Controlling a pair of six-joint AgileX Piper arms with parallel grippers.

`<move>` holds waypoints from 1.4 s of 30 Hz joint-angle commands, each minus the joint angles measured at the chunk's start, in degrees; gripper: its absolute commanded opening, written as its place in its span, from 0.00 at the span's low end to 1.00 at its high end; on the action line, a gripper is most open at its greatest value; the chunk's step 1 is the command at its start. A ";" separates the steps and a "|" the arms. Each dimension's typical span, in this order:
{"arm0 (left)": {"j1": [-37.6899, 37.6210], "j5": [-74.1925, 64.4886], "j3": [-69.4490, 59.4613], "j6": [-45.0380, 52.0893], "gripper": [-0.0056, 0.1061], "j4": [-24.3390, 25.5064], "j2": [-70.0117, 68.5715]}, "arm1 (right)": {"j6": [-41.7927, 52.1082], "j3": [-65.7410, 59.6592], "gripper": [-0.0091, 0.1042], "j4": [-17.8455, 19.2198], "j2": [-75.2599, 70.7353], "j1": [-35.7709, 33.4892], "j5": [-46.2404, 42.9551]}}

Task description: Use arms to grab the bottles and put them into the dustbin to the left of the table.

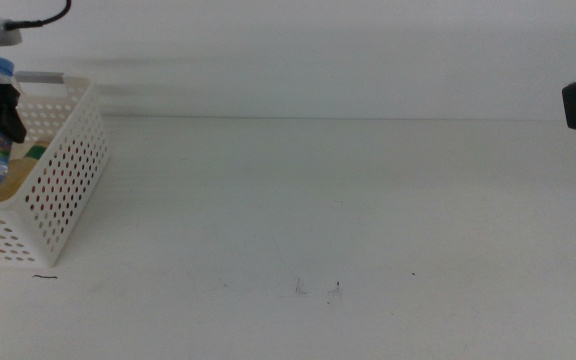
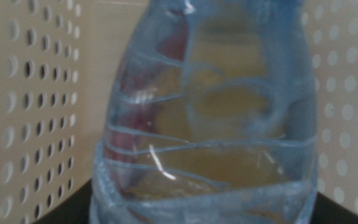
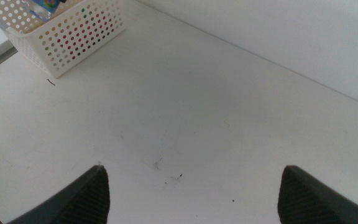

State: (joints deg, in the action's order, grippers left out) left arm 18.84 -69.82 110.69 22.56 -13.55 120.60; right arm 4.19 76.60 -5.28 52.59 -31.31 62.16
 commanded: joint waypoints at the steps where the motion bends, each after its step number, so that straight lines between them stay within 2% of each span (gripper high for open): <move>1: -0.17 1.54 0.50 1.90 0.34 -2.51 -0.56 | 0.09 0.35 0.80 0.20 -0.22 -0.09 -0.53; 5: -0.29 1.63 -0.04 4.44 0.64 -3.46 0.04 | 0.09 0.35 0.80 0.20 -0.22 -0.09 -0.53; 8: -0.67 1.50 -0.04 4.43 0.89 -2.10 0.04 | 0.09 0.35 0.80 0.20 -0.22 -0.09 -0.53; 20: -4.71 -0.14 -1.42 1.37 0.89 -1.72 -8.41 | 0.09 0.35 0.80 0.20 -0.22 -0.09 -0.53; 24: -8.27 -0.14 -5.45 1.60 0.89 -2.36 -15.57 | 0.09 0.35 0.80 0.20 -0.22 -0.09 -0.53; 29: -12.95 7.20 -14.78 2.06 0.89 -3.51 -26.87 | 0.09 0.35 0.80 0.20 -0.22 -0.09 -0.53; 37: -18.84 20.93 -28.89 7.73 0.89 -10.34 -46.03 | 0.09 0.35 0.80 0.20 -0.22 -0.09 -0.53; 42: -20.91 26.92 -37.41 14.00 0.89 -21.09 -57.07 | 0.09 0.35 0.80 0.20 -0.22 -0.09 -0.53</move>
State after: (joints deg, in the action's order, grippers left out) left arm -1.20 -45.36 76.16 34.19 -30.16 66.85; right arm 4.19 76.60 -5.28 52.59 -31.31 62.16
